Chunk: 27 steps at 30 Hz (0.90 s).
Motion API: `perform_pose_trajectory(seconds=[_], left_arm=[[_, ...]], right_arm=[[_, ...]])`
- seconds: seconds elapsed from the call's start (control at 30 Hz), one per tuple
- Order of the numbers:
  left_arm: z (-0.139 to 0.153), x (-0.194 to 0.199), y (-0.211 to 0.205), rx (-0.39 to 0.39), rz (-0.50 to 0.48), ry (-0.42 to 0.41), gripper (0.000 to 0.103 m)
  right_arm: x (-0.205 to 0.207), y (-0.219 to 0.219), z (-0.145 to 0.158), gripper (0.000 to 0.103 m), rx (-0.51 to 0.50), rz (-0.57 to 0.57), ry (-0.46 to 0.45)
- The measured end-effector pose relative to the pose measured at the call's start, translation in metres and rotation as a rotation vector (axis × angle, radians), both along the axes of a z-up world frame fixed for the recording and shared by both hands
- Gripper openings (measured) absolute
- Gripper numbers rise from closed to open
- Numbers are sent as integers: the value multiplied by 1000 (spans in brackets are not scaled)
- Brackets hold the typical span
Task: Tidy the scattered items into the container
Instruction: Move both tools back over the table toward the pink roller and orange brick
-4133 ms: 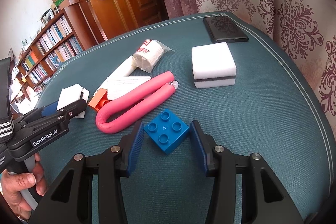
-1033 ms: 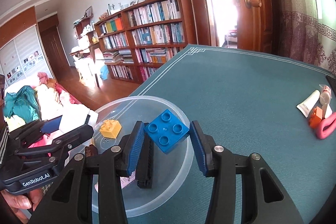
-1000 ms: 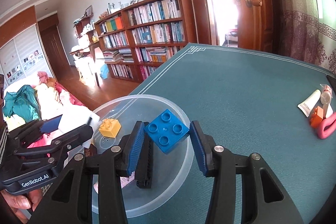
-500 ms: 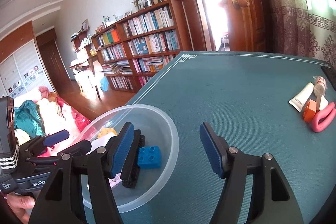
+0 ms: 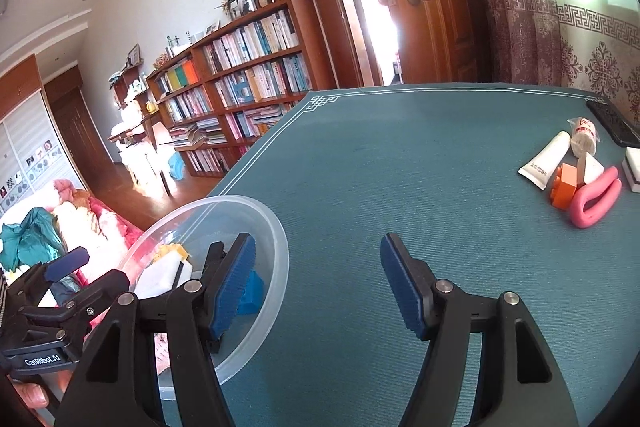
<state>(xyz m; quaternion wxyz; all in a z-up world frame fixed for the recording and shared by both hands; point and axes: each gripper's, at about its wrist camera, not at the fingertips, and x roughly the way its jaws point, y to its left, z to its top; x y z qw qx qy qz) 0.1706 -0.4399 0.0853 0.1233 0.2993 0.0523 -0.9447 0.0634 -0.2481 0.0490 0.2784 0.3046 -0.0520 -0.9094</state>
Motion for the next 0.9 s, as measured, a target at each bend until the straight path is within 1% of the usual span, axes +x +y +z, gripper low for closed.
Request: perform_pose_trajectory(seconds=[0.13,0.33,0.43,0.6,0.67,0.8,0.9], left_arm=[[1,-2,4,-3,-7,-4,103],[3,-8,18,-14,-39,-10,103],[4,-13,30,-31,-73,-20,103],[2,-23,54,-74,-140,-47,103],[1,-28,64,-90,-162,-60,103],[1,-38,85,-109,-210,-78,103],[2,-45,99,-123,-245,-80,103]], right_arm=[[-6,14,1,69,15,-35,-6],[-17,54,0,69,50,-123,-18],[-24,77,-1,69,63,-172,-34],[-35,112,-2,69,138,-240,-26],[-39,128,-2,69,151,-272,-27],[-54,166,-6,69,134,-354,-87],[-66,197,-13,69,73,-421,-151]])
